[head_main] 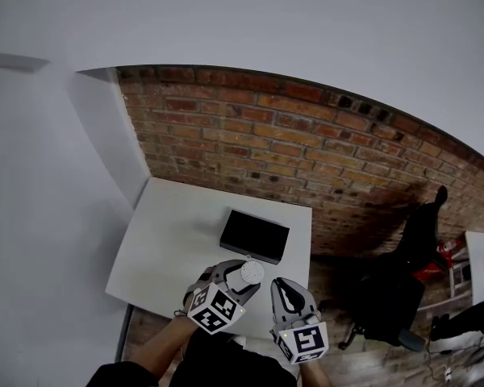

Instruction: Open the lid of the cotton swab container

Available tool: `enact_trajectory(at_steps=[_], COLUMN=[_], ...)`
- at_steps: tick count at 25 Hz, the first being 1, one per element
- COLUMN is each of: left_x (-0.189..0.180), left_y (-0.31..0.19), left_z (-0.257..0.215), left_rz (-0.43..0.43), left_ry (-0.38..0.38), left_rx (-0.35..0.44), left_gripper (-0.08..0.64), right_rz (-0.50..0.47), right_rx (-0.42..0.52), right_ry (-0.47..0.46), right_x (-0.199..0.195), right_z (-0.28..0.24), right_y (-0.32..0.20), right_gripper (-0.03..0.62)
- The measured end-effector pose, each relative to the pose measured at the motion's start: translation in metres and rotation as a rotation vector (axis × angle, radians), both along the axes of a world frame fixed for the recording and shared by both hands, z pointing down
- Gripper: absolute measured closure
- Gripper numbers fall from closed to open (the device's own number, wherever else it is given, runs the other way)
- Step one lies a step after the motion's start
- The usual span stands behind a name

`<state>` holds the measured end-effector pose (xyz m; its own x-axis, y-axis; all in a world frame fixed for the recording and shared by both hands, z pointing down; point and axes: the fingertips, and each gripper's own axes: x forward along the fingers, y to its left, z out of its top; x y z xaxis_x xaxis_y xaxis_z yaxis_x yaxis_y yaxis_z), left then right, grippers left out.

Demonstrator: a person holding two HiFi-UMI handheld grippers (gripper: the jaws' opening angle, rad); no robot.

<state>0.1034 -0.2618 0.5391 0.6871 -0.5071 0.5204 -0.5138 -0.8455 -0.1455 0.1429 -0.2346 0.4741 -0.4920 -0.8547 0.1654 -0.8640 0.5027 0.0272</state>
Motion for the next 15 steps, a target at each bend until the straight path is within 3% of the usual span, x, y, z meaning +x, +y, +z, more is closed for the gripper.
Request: enact_trajectory(at_steps=[5, 7, 9, 15], left_x=[-0.003, -0.004, -0.004, -0.006], left_y=[0.003, 0.004, 0.005, 0.007], left_z=[-0.003, -0.001, 0.001, 0.010], left_rz=[0.017, 0.019, 0.022, 0.034], left_ry=[-0.059, -0.076, -0.095, -0.209], left_rx=[0.045, 0.051, 0.054, 0.121], left_gripper=[0.305, 0.305, 0.305, 0.305], right_rz=[-0.027, -0.060, -0.095, -0.164], right_rx=[0.036, 0.034, 0.017, -0.053], right_ry=[0.007, 0.021, 0.043, 0.026], right_x=[-0.009, -0.016, -0.022, -0.035], right_z=[-0.017, -0.018, -0.015, -0.006], right_y=[0.004, 0.004, 0.004, 0.003], right_gripper=[0.560, 0.459, 0.412, 0.365])
